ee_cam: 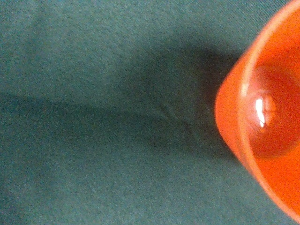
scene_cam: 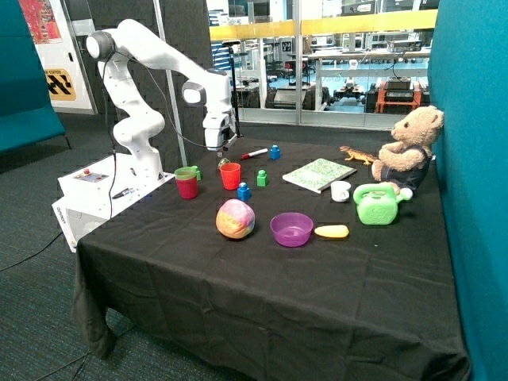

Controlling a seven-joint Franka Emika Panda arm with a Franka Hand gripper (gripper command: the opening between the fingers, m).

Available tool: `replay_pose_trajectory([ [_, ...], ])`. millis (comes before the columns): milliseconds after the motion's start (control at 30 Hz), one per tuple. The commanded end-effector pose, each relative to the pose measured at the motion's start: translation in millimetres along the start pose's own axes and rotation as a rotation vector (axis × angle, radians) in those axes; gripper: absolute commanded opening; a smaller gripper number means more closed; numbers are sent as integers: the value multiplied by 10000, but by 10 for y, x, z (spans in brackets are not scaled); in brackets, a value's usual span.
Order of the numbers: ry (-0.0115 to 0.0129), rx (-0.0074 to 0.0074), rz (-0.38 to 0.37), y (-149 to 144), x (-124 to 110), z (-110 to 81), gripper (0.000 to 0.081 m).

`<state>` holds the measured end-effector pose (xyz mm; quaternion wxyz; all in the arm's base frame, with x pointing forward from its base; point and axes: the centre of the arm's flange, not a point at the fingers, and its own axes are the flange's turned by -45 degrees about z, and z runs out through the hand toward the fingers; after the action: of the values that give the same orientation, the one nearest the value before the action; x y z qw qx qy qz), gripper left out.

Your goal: Stack the cups

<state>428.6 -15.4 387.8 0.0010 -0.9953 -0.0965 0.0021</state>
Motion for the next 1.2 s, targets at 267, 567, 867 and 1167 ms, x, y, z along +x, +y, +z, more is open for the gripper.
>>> replay_pose_trajectory([
  [267,38,-25,-387,-180,264,175,408],
  [567,38,-26,-561,-233,363,254,411],
  [867,38,-25,-301,-127,385,267,414],
  [1167,39,-25,17,56,308,274,413],
])
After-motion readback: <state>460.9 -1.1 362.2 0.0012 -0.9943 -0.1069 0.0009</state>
